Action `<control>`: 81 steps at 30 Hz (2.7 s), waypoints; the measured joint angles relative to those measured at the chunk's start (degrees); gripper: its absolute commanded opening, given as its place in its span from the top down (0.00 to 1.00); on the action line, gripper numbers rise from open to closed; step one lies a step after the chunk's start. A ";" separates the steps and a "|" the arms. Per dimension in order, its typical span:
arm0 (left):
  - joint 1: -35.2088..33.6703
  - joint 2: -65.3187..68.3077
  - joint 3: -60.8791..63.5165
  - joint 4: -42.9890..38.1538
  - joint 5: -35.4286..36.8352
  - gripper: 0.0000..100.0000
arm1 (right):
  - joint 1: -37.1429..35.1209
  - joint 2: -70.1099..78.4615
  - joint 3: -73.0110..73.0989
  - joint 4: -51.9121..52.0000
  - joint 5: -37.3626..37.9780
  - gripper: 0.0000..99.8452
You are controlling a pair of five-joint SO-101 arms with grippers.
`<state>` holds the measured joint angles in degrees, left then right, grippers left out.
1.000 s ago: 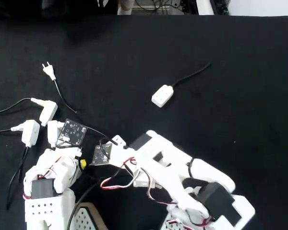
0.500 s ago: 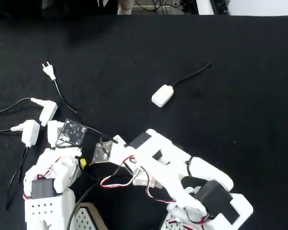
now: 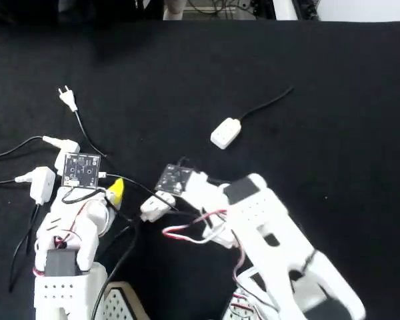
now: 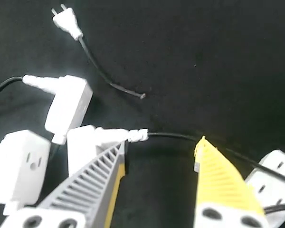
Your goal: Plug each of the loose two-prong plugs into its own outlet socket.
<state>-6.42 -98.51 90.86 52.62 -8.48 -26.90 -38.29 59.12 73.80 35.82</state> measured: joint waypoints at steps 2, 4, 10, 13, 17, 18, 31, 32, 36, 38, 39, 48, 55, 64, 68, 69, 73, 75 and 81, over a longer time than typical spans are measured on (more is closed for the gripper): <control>0.09 0.18 0.00 -0.18 0.79 0.76 | 0.44 -3.25 0.00 1.14 -1.67 0.99; 0.26 1.93 -0.09 -0.44 2.20 0.76 | 1.93 -5.63 0.00 1.76 -2.46 0.99; 0.62 18.64 -8.26 -4.57 5.98 0.76 | 13.27 -11.60 -2.99 1.85 -7.91 0.99; 2.73 33.49 -15.03 -6.51 9.32 0.76 | 16.97 -12.57 -4.22 -0.35 -12.84 0.99; 6.68 54.86 -26.46 -6.77 13.98 0.76 | 21.80 -11.87 -4.31 -4.48 -18.11 0.99; 7.56 60.22 -29.19 -6.77 14.95 0.76 | 23.03 -11.08 -4.31 -5.45 -18.81 0.99; 7.03 100.31 -55.12 -4.40 22.59 0.77 | 26.20 2.55 -4.31 -14.51 -20.04 0.99; 6.51 100.48 -55.91 -4.40 22.68 0.77 | 26.20 3.08 -4.31 -14.77 -20.04 0.99; 3.52 100.66 -57.93 -4.57 23.30 0.77 | 26.20 3.34 -4.31 -14.95 -20.04 0.99; 3.08 100.66 -58.64 -4.57 25.32 0.77 | 26.20 3.34 -4.31 -14.95 -20.04 0.99; 2.81 100.66 -59.08 -4.57 26.99 0.77 | 26.20 3.34 -4.31 -14.95 -20.04 0.99; 2.20 100.66 -66.81 -4.57 39.12 0.74 | 26.20 3.34 -4.31 -14.95 -20.04 0.99; 2.20 100.66 -69.36 -2.20 41.58 0.62 | 22.15 3.34 -4.31 -15.03 -20.04 0.99; 2.20 100.66 -81.49 14.42 39.21 0.59 | 18.55 3.34 -4.31 -17.85 -21.98 0.99; 2.20 100.66 -83.16 18.64 36.31 0.59 | 16.97 3.34 -4.31 -18.20 -23.65 0.99; 2.02 100.66 -83.34 19.52 35.60 0.59 | 16.88 3.34 -4.31 -18.20 -24.00 0.99; -0.62 100.66 -83.34 23.12 32.26 0.59 | 16.44 -0.97 -2.37 -20.48 -25.41 0.99; -3.08 99.16 -83.34 25.05 29.45 0.59 | 14.59 -5.54 1.23 -22.07 -25.49 0.99; -7.74 88.62 -77.63 28.48 20.13 0.59 | 3.52 -25.58 14.77 -28.04 -27.08 0.99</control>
<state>-14.15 -9.89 13.23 81.10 11.65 -23.38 -63.87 73.89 45.76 8.75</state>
